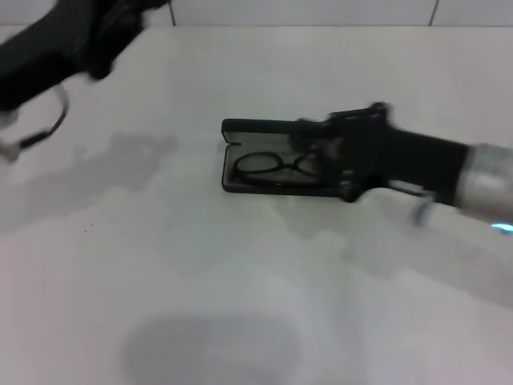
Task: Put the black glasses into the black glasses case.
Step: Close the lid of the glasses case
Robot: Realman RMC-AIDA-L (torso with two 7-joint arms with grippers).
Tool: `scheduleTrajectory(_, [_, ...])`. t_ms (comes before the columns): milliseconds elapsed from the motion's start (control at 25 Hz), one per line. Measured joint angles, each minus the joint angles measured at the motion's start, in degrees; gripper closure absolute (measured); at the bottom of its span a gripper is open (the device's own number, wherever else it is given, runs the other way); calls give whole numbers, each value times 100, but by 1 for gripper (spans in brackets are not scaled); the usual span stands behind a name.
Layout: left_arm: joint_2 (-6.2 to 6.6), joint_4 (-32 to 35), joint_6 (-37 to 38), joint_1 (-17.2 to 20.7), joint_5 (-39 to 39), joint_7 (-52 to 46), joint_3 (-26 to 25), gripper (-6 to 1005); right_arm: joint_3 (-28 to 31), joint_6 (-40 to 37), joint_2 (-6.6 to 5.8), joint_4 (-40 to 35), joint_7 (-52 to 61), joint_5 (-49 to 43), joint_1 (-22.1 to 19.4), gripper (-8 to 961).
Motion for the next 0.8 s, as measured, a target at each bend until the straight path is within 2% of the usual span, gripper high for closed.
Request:
scheduleTrajectory(40, [97,177,-250,-206,285,-326,-3,931,386,-731,-7,163,-21,165,-94,799])
scheduleTrajectory(160, [258,623,-924,-684,1075,-1044,-40,922,1172,-2170,-9,715,-79,409,-207,796])
scheduleTrajectory(240, [286,859,-1321,-902,1611,-1327,-174,915,1431,-2734,-5,1077,-93,465,-215,794])
scheduleTrajectory(320, [278,1184,-1718,-1099,2371,-1741,-414,872,1563,-2933,-5,1375,-95,473,-216,792])
scheduleTrajectory(400, [200,1498,-2130,-1267,3229,-2189,-622,829,1622,-2974,-5,1630,-122,476,-217,789])
scheduleTrajectory(480, [59,1681,-2441,-1430,4009,-2434,-835,795,1665,-2982,-6,1809,-159,483,-215,787])
scheduleTrajectory(520, [59,1681,-2441,-1430,4009,-2434,-835,782,1705,-2982,-6,1911,-186,490,-208,786])
scheduleTrajectory(560, [-178,1741,-2628,-1680,4879,-2547,-966,770,1733,-2982,-7,1968,-197,492,-205,785])
scheduleTrajectory(600, [-211,1740,-2661,-1714,4982,-2559,-970,758,1766,-2983,-6,2042,-209,495,-198,784])
scheduleTrajectory(720, [-481,1710,-3016,-1875,5730,-2657,-976,737,1860,-2996,-8,2237,-227,526,-153,780])
scheduleTrajectory(800, [-603,1691,-3208,-1925,6134,-2736,-977,744,1902,-3000,-9,2334,-234,547,-134,778])
